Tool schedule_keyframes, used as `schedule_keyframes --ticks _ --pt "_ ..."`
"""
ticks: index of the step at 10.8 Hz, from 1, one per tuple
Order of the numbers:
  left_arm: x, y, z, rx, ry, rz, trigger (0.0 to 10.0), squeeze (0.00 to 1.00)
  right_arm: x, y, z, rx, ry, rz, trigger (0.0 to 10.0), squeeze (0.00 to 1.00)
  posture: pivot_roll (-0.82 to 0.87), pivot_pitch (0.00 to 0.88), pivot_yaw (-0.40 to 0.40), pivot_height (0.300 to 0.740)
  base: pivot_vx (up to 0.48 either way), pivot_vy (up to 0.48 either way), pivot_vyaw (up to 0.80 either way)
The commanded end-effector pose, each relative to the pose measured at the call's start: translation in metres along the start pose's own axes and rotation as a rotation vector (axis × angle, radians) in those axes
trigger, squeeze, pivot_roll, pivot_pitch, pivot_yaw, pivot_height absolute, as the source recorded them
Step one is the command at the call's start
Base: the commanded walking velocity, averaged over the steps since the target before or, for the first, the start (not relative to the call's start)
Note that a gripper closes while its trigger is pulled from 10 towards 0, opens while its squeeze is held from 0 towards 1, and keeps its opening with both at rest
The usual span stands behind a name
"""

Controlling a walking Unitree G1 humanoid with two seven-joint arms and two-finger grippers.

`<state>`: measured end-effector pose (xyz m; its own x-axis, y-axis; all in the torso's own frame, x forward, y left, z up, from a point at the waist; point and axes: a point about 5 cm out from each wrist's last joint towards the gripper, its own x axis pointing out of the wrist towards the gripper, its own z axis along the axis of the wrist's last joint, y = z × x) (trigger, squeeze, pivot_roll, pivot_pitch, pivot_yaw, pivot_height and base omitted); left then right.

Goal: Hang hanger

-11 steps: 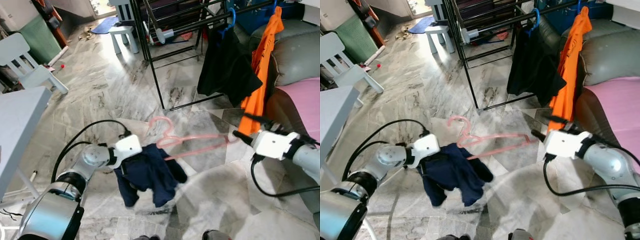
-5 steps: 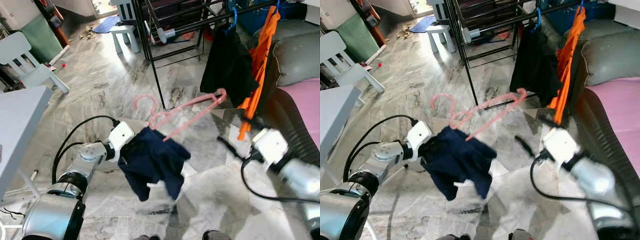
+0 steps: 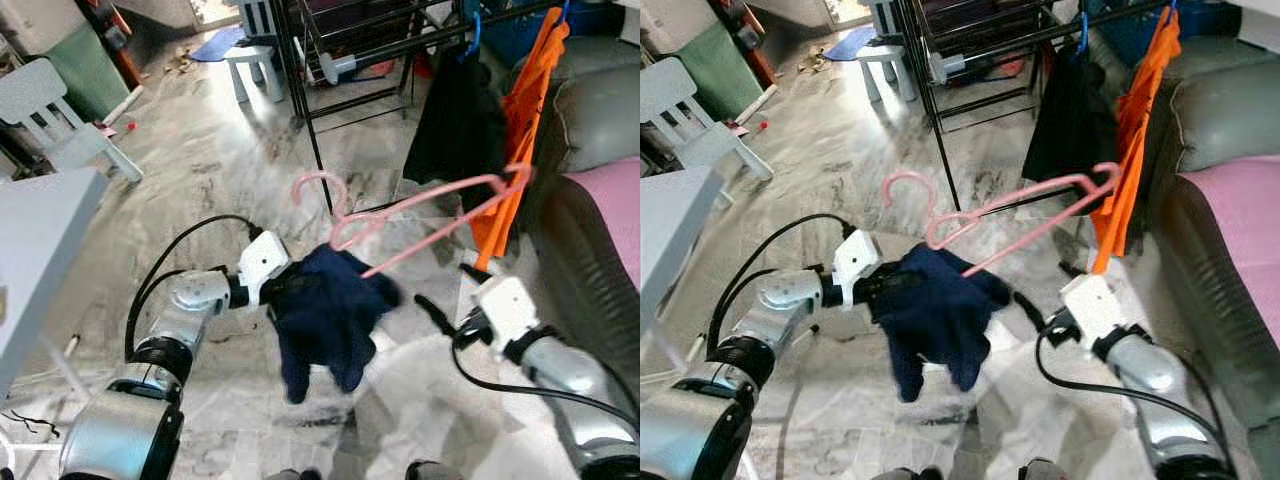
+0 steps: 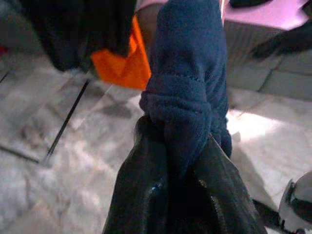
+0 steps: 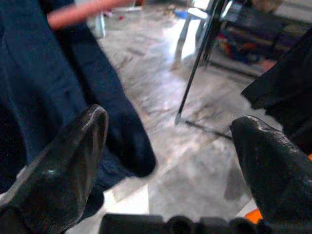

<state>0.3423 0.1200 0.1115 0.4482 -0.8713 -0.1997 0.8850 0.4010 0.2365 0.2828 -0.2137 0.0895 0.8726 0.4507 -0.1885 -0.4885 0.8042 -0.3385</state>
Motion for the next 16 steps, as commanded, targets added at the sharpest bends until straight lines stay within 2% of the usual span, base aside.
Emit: schedule_keyframes --ticks 1,2,4,5,6,7,9,10,11,12,13,14,15,16 --pt "-0.001 -0.001 0.007 0.027 -0.042 -0.025 0.0 0.0 0.009 0.009 -0.001 0.014 0.014 0.027 10.0 1.0 -0.13 0.134 0.199 0.74 0.0 0.0 0.0" --pt "0.007 -0.009 0.018 0.059 -0.096 -0.088 0.0 0.0 0.018 0.013 0.001 0.045 0.007 0.017 10.0 1.0 -0.13 0.134 0.199 0.74 0.0 0.0 0.0" --pt "0.009 -0.013 0.026 0.072 -0.132 -0.139 0.0 0.0 0.022 0.016 0.001 0.05 0.011 0.015 10.0 0.98 -0.13 0.137 0.201 0.74 0.0 0.0 0.0" --pt "0.01 -0.017 0.033 0.077 -0.157 -0.16 0.0 0.0 0.023 0.02 -0.005 0.067 0.03 0.027 10.0 0.75 -0.13 0.141 0.199 0.74 0.0 0.0 0.0" --pt "0.011 -0.019 0.038 0.082 -0.172 -0.17 0.0 0.0 0.023 0.023 -0.009 0.09 0.048 0.034 10.0 0.33 -0.13 0.143 0.198 0.74 0.0 0.0 0.0" --pt "0.013 -0.019 0.049 0.092 -0.21 -0.174 0.0 0.0 0.021 0.034 -0.023 0.152 0.127 0.077 10.0 0.0 -0.13 0.145 0.195 0.74 0.0 0.0 0.0" --pt "0.014 -0.015 0.07 0.096 -0.279 -0.144 0.0 0.0 0.012 0.056 -0.054 0.294 0.255 0.138 10.0 0.0 -0.12 0.143 0.185 0.74 0.0 0.0 0.0" --pt "0.013 -0.012 0.082 0.09 -0.315 -0.132 0.0 0.0 0.006 0.064 -0.071 0.37 0.323 0.109 10.0 0.0 -0.11 0.142 0.181 0.74 0.0 0.0 0.0" --pt "0.013 -0.011 0.088 0.087 -0.334 -0.125 0.0 0.0 0.002 0.065 -0.082 0.379 0.378 0.079 5.1 0.0 -0.1 0.141 0.179 0.74 0.0 0.0 0.0" --pt "0.01 -0.009 0.089 0.092 -0.328 -0.114 0.0 0.0 -0.004 0.059 -0.09 0.39 0.423 -0.007 0.0 0.0 -0.1 0.143 0.179 0.74 0.0 0.0 0.0" --pt "0.003 -0.002 0.081 0.098 -0.29 -0.075 0.0 0.0 -0.018 0.039 -0.101 0.439 0.462 -0.181 0.0 0.0 -0.1 0.145 0.177 0.74 0.0 0.0 0.0" --pt "-0.002 0.003 0.074 0.085 -0.258 -0.036 0.0 0.0 -0.031 0.021 -0.106 0.454 0.468 -0.305 0.0 0.0 -0.1 0.145 0.177 0.74 0.0 0.0 0.0" --pt "-0.008 0.01 0.06 0.084 -0.2 0.028 0.0 0.0 -0.048 -0.009 -0.106 0.468 0.444 -0.481 0.0 0.0 -0.11 0.145 0.18 0.74 0.0 0.0 0.0" --pt "-0.016 0.016 0.042 0.078 -0.136 0.099 0.0 0.0 -0.066 -0.05 -0.095 0.516 0.357 -0.692 0.0 0.0 -0.13 0.146 0.182 0.74 0.0 0.0 0.0"
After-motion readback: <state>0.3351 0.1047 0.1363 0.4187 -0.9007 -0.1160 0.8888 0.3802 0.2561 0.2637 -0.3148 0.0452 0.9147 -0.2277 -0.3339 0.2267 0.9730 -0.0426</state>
